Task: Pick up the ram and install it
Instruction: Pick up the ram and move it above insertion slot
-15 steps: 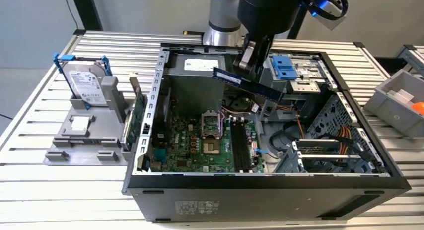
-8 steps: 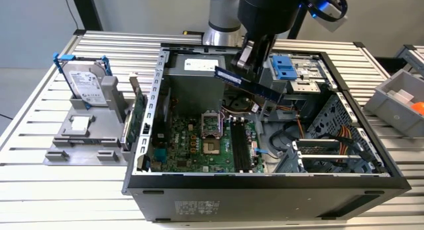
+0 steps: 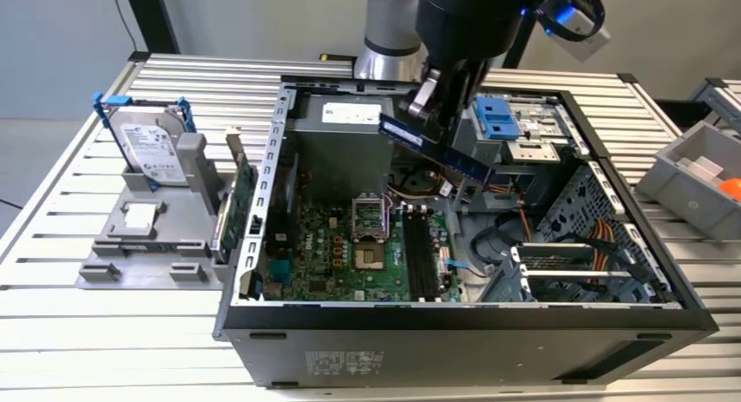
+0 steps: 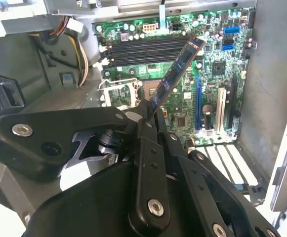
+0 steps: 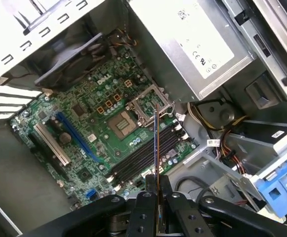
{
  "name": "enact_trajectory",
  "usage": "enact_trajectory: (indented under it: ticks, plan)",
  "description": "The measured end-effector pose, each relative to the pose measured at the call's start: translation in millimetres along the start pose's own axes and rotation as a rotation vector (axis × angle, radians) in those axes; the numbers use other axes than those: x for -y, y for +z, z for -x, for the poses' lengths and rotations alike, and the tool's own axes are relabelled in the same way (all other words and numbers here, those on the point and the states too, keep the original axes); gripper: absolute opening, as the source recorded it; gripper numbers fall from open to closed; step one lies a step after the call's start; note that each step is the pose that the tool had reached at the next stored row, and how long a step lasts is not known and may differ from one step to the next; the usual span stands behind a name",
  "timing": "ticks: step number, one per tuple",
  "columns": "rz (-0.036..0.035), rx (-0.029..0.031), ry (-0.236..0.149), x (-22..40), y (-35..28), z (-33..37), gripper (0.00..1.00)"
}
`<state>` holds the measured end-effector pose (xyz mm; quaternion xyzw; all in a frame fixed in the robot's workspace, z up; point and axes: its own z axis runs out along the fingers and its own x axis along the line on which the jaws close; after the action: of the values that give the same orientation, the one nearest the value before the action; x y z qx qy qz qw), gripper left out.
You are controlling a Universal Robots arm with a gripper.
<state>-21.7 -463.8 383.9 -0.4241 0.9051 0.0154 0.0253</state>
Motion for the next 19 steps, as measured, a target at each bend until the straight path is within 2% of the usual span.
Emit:
enact_trajectory:
  ticks: [19]
  plan:
    - [-0.0130,0.0015,0.221,0.0,0.0,0.0,0.00]
